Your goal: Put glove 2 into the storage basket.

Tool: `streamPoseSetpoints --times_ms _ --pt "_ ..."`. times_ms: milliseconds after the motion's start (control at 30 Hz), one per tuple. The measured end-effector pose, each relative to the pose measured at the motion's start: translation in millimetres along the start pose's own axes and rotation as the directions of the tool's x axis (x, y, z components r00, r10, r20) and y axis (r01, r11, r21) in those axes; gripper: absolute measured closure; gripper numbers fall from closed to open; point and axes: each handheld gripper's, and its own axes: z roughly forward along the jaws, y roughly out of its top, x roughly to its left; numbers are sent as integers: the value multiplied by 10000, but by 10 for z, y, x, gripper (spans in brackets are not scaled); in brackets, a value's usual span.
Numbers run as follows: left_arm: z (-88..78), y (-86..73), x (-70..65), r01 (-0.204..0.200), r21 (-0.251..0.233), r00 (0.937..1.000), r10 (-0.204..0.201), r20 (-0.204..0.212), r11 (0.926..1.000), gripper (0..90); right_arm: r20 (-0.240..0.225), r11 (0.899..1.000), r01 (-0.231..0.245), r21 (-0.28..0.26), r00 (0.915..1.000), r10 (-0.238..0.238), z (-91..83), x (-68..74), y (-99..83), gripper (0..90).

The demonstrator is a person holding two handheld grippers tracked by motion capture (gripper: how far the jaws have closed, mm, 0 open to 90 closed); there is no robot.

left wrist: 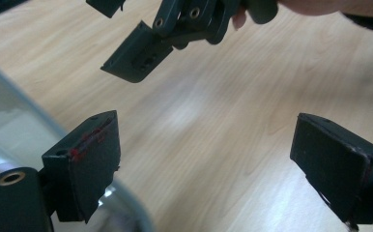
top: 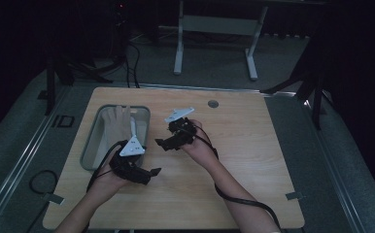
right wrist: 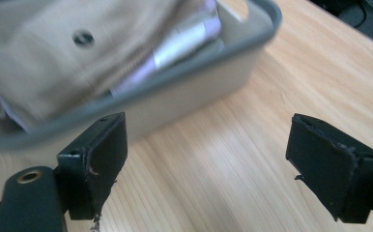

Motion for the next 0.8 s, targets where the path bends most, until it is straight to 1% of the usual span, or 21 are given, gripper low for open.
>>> streamPoseSetpoints --times_ms 200,267,300,400,467,533,567,633,667,700,733,800 --pt "157 16 -110 -190 55 9992 188 363 9998 108 69 9996 -179 201 9998 177 -57 -108 -276 147" --pt "212 16 -141 -178 64 9985 175 518 9998 108 44 9995 -238 225 9997 238 -81 -131 -350 147" --pt "236 15 -155 -251 70 9980 246 578 9997 108 50 9994 -263 206 9996 263 -94 -139 -384 147" --pt "317 7 -212 -287 79 9965 280 792 9996 109 63 9993 -319 183 9995 318 -135 -166 -479 147" --pt "369 1 -253 -277 65 9959 270 861 9996 108 103 9990 -403 197 9991 401 -162 -183 -539 148" --pt "425 -8 -288 -252 34 9941 247 1060 9997 108 36 9978 -625 235 9980 624 -194 -197 -600 147" --pt "455 -13 -308 -230 5 9932 228 1139 9997 108 32 9976 -659 194 9978 658 -210 -202 -631 148" --pt "511 -21 -342 -291 15 9905 287 1349 9996 108 -117 9967 -791 196 9968 794 -243 -206 -694 148" --pt "540 -23 -361 -275 43 9891 266 1451 9996 108 -128 9968 -781 169 9968 783 -259 -206 -728 148" --pt "540 -23 -361 -275 43 9891 266 1451 9996 108 -128 9968 -781 169 9968 783 -259 -206 -728 148" --pt "593 -28 -396 -393 94 9866 373 1590 9992 108 -116 9971 -737 174 9972 739 -273 -208 -761 148" --pt "647 -33 -434 -445 88 9844 423 1707 9990 108 -40 9960 -853 270 9963 854 -310 -220 -867 147"
